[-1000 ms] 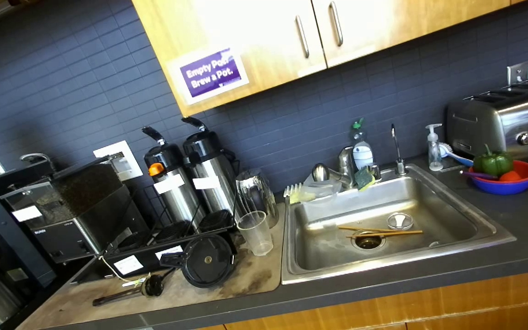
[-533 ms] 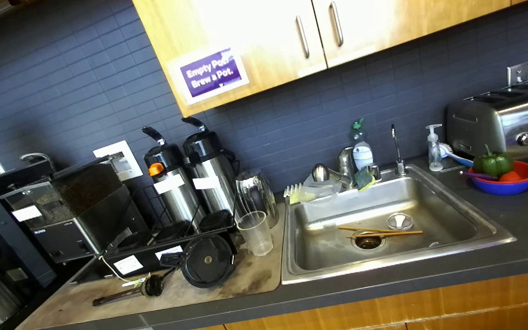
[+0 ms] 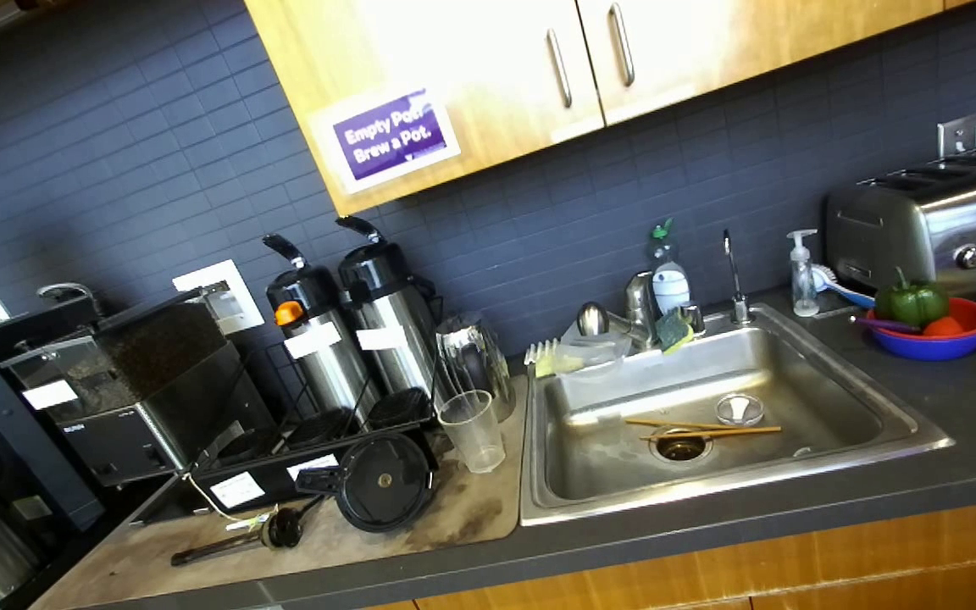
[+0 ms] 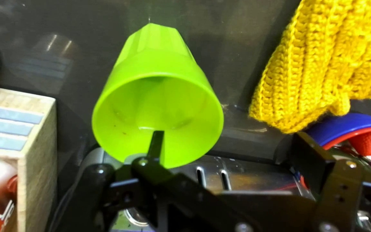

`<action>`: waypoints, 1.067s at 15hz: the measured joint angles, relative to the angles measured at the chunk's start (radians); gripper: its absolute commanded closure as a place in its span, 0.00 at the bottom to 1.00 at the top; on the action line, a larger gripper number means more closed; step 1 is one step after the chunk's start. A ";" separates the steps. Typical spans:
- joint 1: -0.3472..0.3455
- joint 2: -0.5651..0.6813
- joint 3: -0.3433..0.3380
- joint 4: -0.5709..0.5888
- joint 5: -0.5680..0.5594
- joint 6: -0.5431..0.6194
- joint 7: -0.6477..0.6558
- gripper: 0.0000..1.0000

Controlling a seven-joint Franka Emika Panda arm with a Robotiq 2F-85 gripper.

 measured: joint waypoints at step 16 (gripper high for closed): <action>-0.285 0.051 0.260 0.027 -0.081 -0.013 0.006 0.46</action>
